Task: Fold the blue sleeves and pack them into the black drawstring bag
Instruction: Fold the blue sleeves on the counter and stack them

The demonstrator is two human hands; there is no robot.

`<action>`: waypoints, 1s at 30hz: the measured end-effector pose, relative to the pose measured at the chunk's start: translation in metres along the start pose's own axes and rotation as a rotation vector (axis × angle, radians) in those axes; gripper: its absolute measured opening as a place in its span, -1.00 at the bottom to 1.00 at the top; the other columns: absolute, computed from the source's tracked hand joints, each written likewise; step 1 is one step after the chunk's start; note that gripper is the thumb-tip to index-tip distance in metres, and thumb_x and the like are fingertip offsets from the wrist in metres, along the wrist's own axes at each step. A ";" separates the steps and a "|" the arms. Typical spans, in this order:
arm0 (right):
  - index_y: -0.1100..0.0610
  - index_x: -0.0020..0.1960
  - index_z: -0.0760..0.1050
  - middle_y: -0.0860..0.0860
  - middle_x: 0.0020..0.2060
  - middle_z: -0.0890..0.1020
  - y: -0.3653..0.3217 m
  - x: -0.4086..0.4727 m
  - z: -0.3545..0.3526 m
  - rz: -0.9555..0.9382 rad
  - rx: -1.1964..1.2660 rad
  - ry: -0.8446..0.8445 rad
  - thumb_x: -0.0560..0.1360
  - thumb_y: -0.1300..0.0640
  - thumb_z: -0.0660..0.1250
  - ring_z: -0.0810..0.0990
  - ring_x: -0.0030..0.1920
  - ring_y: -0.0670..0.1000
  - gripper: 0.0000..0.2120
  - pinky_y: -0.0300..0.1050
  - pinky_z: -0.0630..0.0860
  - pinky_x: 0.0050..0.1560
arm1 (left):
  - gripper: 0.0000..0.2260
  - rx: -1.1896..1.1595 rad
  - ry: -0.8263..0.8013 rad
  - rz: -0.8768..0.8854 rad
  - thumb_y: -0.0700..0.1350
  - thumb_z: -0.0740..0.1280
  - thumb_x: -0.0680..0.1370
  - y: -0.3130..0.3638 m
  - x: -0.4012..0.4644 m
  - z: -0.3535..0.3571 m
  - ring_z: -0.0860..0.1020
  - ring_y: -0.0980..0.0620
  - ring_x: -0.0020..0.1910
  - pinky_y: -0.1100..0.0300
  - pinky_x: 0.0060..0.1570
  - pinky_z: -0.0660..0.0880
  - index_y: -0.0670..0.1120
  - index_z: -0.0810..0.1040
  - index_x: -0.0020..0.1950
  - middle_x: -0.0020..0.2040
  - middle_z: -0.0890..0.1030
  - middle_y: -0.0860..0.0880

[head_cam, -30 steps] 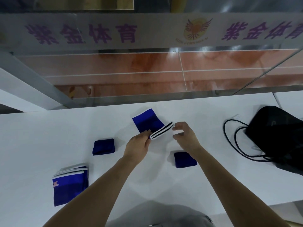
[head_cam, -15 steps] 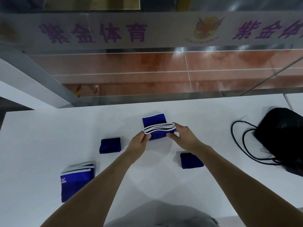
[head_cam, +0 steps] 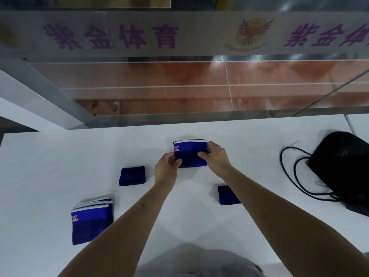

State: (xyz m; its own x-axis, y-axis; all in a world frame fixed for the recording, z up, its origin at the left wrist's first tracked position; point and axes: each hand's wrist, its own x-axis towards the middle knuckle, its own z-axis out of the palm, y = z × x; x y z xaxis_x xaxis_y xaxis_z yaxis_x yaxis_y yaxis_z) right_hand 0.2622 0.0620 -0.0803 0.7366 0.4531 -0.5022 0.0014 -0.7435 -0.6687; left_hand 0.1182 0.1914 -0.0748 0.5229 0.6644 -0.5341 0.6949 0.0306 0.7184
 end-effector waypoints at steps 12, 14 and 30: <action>0.03 0.43 0.33 0.04 0.39 0.45 0.002 -0.022 0.013 -0.385 -0.586 0.345 0.55 0.01 0.41 0.45 0.34 0.09 -0.49 0.02 0.52 0.30 | -0.62 0.785 0.142 0.486 -0.08 0.35 0.61 0.002 0.000 0.004 0.40 -0.11 0.31 0.01 0.21 0.49 -0.03 0.41 0.41 0.38 0.40 -0.13; 0.07 0.45 0.37 0.06 0.43 0.44 0.006 -0.022 0.012 -0.503 -0.629 0.299 0.61 0.07 0.33 0.43 0.38 0.10 -0.57 0.04 0.48 0.35 | -0.63 0.856 0.125 0.604 -0.11 0.33 0.62 0.001 0.006 0.003 0.38 -0.13 0.38 -0.01 0.29 0.44 -0.04 0.42 0.43 0.44 0.38 -0.15; 0.09 0.67 -0.10 0.07 0.67 -0.01 0.032 -0.011 0.015 -0.462 -0.841 -0.005 0.74 -0.05 -0.08 -0.02 0.65 0.22 -0.44 0.24 0.07 0.60 | -0.40 1.097 -0.088 0.649 0.14 -0.12 0.69 -0.017 0.025 0.025 -0.11 -0.23 0.62 -0.18 0.56 0.00 -0.10 -0.17 0.65 0.66 -0.13 -0.14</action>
State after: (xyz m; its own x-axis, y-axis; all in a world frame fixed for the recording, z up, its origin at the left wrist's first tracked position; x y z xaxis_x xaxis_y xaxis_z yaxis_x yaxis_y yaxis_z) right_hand 0.2441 0.0405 -0.1043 0.5389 0.7905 -0.2911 0.7772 -0.5998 -0.1901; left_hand 0.1321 0.1887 -0.1115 0.9195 0.2733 -0.2825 0.3205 -0.9373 0.1366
